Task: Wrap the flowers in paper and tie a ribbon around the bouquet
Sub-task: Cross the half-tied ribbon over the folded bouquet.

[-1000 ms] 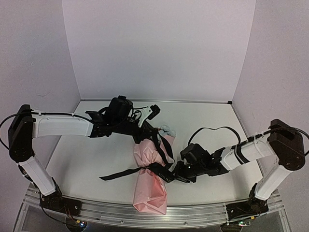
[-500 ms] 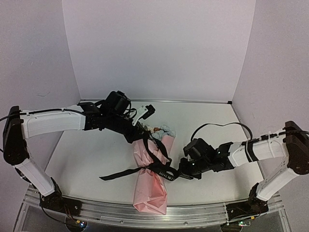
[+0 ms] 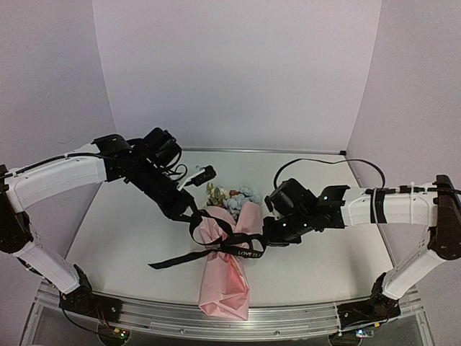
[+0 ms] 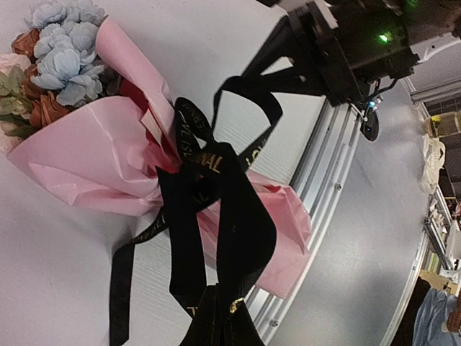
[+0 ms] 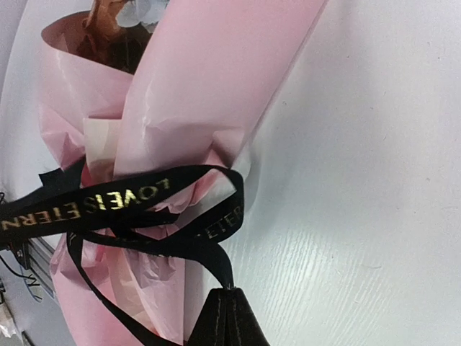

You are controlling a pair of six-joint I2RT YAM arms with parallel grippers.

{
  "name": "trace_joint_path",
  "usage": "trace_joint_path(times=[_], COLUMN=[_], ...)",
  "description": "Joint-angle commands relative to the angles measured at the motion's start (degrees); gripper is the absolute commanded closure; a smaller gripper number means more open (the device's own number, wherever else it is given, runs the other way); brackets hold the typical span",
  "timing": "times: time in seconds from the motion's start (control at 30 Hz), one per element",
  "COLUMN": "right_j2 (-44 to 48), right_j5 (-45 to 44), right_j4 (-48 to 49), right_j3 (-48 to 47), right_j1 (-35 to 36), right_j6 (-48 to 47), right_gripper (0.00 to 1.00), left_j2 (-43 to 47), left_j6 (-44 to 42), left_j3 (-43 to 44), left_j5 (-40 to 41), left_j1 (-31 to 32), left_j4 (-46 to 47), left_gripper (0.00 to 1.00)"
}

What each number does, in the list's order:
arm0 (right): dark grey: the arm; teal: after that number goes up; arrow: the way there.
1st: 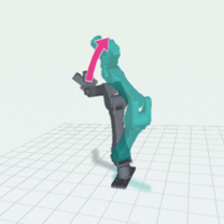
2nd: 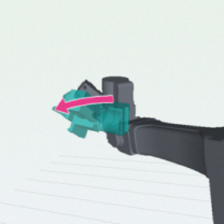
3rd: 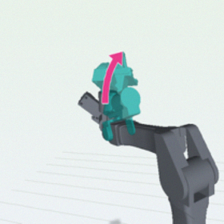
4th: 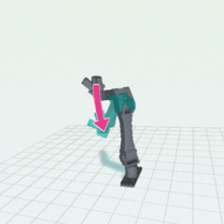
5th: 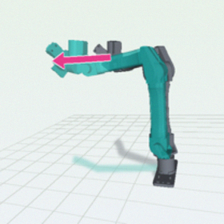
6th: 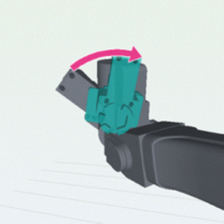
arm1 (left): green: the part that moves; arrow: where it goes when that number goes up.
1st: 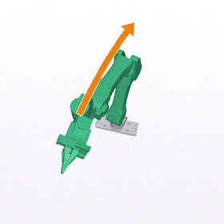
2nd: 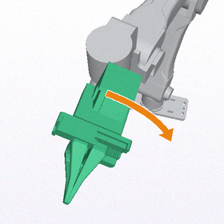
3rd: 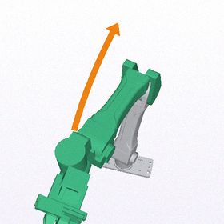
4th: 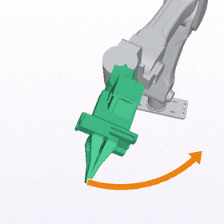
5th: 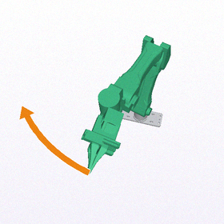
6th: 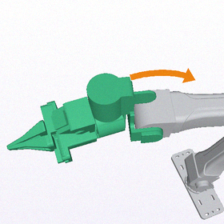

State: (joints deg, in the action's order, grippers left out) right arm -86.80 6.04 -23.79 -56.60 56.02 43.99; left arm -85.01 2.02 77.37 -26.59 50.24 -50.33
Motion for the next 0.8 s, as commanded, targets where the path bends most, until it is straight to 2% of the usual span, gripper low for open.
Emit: trace_joint_path(times=[0.0, 0.2, 0.33, 0.43, 0.5, 0.6, 0.77], right_j2=[-3.44, -6.89, -9.15, -10.10, -10.35, -10.90, -12.08], right_j5=[-0.33, 1.31, 3.24, 5.55, 7.61, 11.20, 14.84], right_j4=[-5.32, -8.98, -11.50, -11.79, -11.80, -12.00, -12.66], right_j3=[-6.54, -12.89, -16.92, -18.59, -19.18, -20.49, -21.79], right_j1=[-1.66, -2.53, -3.15, -3.89, -4.60, -5.68, -7.15], right_j6=[-5.50, -8.65, -10.56, -11.49, -12.53, -13.87, -14.57], right_gripper=[1.00, 1.00, 1.00, 1.00, 1.00, 1.00, 1.00], left_j2=[5.10, 8.76, 8.59, 9.34, 9.80, 9.32, 5.65], left_j6=[1.70, 5.78, 11.25, 20.24, 27.28, 35.44, 43.10], left_j3=[-1.60, -4.75, -6.93, -11.25, -15.52, -19.32, -22.83], left_j5=[-3.06, -10.02, -20.15, -22.65, -21.79, -15.53, -4.16], left_j1=[0.04, 0.09, 0.44, 1.70, 3.80, 7.87, 13.01], left_j4=[-3.96, 2.46, 11.78, 24.69, 38.48, 56.90, 78.22], left_gripper=[1.00, 1.00, 1.00, 1.00, 1.00, 1.00, 1.00])
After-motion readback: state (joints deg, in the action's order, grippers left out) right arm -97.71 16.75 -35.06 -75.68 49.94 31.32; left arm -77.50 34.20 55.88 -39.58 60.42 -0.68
